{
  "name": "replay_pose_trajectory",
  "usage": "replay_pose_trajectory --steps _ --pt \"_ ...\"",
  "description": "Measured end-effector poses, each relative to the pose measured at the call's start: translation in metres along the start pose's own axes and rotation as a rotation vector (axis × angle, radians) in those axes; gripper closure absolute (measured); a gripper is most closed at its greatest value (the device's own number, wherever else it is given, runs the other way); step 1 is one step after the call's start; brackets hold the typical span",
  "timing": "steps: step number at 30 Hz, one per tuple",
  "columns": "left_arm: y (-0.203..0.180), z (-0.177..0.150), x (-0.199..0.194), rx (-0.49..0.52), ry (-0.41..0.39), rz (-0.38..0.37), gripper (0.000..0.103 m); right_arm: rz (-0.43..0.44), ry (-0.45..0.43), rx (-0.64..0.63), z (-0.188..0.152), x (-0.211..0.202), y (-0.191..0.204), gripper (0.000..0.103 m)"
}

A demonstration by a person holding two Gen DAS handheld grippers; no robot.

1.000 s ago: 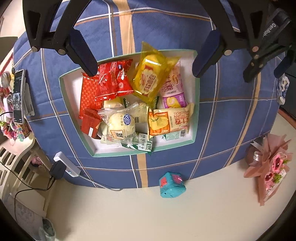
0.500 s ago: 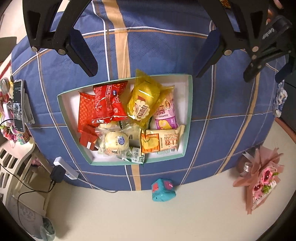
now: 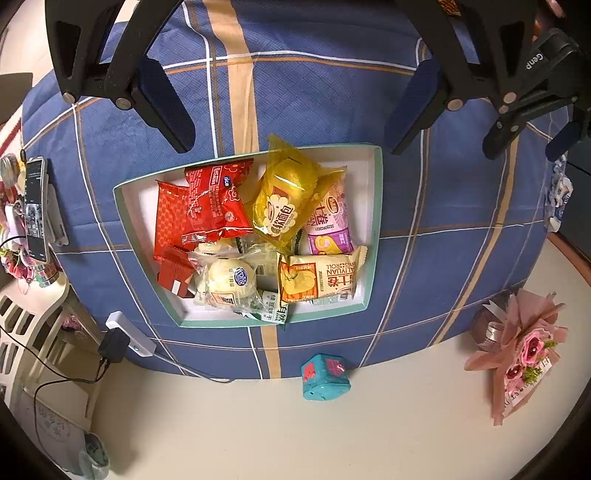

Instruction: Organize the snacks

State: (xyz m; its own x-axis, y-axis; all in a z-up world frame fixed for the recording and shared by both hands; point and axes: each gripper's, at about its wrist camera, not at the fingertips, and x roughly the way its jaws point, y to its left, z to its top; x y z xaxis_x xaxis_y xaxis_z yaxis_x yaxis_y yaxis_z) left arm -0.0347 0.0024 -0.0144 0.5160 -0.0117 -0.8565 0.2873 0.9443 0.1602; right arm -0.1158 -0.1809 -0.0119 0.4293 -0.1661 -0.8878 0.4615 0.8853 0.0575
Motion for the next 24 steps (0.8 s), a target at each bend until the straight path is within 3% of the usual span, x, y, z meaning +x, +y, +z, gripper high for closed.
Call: replay_pose_trajectory --steps 24 --pt "0.014 0.005 -0.008 -0.064 -0.028 -0.025 0.0 -0.004 0.005 -0.005 0.001 0.001 0.003 0.0"
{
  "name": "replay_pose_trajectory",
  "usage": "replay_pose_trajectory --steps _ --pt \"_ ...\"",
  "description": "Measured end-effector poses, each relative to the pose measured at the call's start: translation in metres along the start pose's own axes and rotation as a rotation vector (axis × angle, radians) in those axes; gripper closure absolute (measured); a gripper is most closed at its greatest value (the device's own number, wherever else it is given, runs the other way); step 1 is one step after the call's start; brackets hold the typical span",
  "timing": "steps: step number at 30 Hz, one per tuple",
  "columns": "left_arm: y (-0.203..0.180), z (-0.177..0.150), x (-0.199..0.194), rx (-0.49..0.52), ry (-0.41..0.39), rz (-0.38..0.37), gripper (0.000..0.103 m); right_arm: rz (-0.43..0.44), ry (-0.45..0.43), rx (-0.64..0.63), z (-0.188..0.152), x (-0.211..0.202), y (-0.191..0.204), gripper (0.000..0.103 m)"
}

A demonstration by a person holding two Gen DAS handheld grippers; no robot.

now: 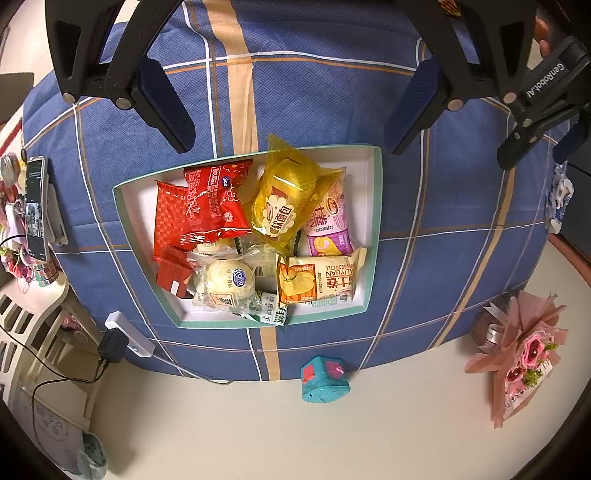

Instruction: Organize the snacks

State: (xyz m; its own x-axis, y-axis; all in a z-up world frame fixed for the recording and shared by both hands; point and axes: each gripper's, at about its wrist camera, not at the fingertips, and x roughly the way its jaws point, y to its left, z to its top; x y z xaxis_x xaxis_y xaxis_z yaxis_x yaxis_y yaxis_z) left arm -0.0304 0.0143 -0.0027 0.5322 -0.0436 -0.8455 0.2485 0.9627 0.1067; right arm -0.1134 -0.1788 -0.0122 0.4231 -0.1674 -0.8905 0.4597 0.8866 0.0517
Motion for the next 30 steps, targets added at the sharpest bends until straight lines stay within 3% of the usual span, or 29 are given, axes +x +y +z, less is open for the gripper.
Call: replay_pose_trajectory --steps 30 --pt "0.0017 0.0012 -0.0081 -0.022 -0.037 0.004 0.0 0.0 0.004 -0.004 -0.0003 0.0015 0.0001 0.0"
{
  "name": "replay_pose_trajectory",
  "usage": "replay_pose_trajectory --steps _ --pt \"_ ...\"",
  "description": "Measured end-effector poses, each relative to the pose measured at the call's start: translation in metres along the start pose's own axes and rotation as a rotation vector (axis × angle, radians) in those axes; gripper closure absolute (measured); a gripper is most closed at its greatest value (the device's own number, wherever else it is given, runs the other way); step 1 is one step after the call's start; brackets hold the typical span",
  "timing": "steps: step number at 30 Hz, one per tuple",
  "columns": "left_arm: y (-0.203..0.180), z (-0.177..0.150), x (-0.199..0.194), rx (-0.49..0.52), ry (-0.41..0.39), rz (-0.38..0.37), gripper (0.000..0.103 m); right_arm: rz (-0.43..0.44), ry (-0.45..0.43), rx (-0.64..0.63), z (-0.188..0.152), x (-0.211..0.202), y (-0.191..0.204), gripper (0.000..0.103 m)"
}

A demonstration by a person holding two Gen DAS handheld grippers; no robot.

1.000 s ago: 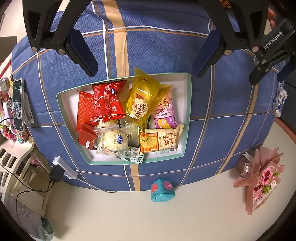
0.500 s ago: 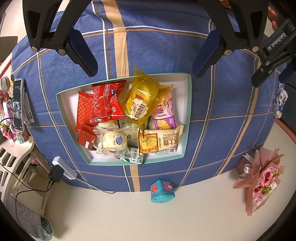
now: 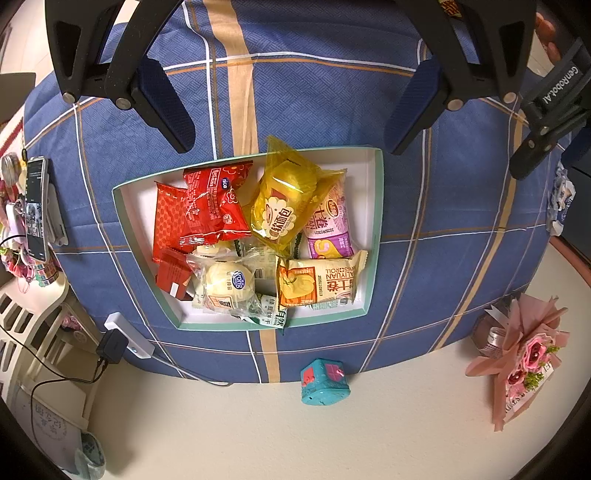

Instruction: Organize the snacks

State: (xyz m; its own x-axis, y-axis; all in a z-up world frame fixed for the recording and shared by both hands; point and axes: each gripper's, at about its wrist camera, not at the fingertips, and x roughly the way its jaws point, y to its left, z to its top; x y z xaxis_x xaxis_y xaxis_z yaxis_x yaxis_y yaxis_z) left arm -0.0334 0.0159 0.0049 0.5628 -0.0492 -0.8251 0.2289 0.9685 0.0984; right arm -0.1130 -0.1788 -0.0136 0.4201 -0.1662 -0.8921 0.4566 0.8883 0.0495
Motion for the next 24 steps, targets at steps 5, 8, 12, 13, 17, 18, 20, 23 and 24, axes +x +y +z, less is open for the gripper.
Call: replay_pose_trajectory --steps 5,8,12,13,17,18,20,23,24 --pt "0.0005 -0.0001 0.0 -0.002 0.0 0.002 0.0 -0.001 0.001 -0.001 0.0 0.0001 0.0003 0.0" --pt "0.0002 0.0003 -0.0003 0.0 -0.001 0.003 0.0 0.0 0.0 -0.001 0.0002 -0.0001 0.0003 0.0" --pt "0.0 0.0003 -0.0005 -0.001 -0.001 0.004 0.0 -0.001 0.001 0.0 0.0003 0.0 0.0003 0.0" --pt "0.0 0.0004 -0.0005 -0.001 0.0 0.005 0.0 -0.001 0.001 0.0 0.0004 0.0 0.0002 0.0" --pt "0.0011 0.0008 -0.0015 -0.009 -0.002 0.008 0.0 -0.001 0.001 0.0 0.0003 -0.0001 0.0 0.0" --pt "0.0021 0.0004 -0.0012 -0.009 -0.004 0.008 0.0 -0.001 0.001 0.0 0.0004 0.0 -0.0001 0.0" --pt "0.0025 0.0004 -0.0031 -0.011 -0.019 0.011 0.0 -0.001 0.001 0.0 0.0003 0.0 -0.0002 0.0" --pt "0.0038 0.0004 -0.0056 -0.02 -0.033 0.006 0.0 0.0 0.001 -0.001 0.0004 -0.0001 -0.0002 0.0" --pt "0.0045 0.0008 -0.0055 -0.022 -0.033 0.0 0.0 0.0 0.001 -0.001 0.0006 0.0 -0.0003 0.0"
